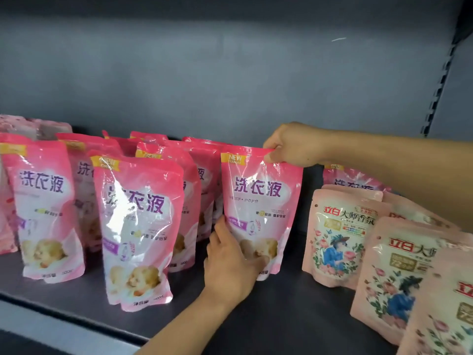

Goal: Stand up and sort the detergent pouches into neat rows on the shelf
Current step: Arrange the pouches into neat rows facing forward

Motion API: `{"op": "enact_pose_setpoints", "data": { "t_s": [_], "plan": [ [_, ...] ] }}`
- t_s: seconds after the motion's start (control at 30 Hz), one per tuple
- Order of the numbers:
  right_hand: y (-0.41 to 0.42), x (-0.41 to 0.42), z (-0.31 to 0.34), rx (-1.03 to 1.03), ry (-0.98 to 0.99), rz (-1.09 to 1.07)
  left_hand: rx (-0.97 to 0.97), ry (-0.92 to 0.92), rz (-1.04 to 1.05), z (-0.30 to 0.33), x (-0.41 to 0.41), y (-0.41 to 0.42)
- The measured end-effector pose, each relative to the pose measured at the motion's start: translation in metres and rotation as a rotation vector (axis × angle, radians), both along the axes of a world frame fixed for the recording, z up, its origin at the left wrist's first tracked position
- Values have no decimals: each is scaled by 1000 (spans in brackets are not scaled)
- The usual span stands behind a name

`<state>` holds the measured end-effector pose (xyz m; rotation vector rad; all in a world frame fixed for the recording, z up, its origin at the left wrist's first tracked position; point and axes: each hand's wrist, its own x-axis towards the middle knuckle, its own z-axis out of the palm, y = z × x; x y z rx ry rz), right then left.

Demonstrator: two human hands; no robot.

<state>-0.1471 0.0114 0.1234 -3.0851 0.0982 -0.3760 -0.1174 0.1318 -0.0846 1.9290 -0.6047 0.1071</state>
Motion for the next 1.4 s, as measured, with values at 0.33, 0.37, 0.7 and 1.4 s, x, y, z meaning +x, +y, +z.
{"op": "enact_pose_setpoints", "data": {
  "t_s": [0.33,0.37,0.7,1.4],
  "plan": [
    [7,-6,-15,75,-9,21,75,14,68,-6,-4,10],
    [6,-5,-16,78,-16,24,69,17,62,-5,-4,11],
    [0,-2,-18,207,-28,60,58,-65,88,-4,-10,10],
    [-139,-63,15,56,-56,-451,-45,-475,-260,66,-52,-66]
  ]
}}
